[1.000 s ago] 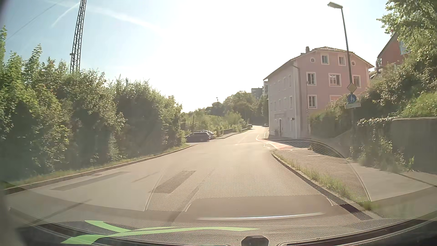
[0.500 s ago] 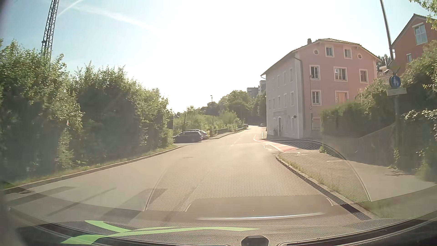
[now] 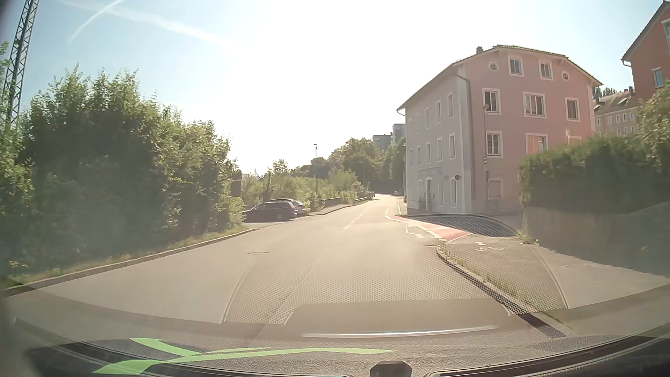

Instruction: Follow the waypoints while adhering to traffic rules and regulations

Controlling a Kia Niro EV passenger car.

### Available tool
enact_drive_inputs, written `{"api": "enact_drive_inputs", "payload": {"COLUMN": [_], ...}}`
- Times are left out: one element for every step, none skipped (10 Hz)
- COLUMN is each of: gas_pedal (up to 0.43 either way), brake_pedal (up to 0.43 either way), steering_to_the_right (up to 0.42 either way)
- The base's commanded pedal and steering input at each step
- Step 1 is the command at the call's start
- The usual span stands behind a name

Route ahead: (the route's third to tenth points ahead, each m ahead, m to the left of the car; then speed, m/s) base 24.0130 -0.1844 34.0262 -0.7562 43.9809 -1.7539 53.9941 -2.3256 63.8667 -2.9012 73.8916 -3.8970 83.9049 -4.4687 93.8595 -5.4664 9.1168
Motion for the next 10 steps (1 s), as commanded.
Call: {"api": "enact_drive_inputs", "payload": {"gas_pedal": [0.000, 0.000, 0.039, 0.047, 0.047, 0.047, 0.047, 0.047, 0.047, 0.039], "brake_pedal": [0.000, 0.000, 0.000, 0.000, 0.000, 0.000, 0.000, 0.000, 0.000, 0.000], "steering_to_the_right": [0.009, 0.009, 0.009, 0.009, 0.009, 0.009, 0.009, 0.009, 0.009, 0.008]}}
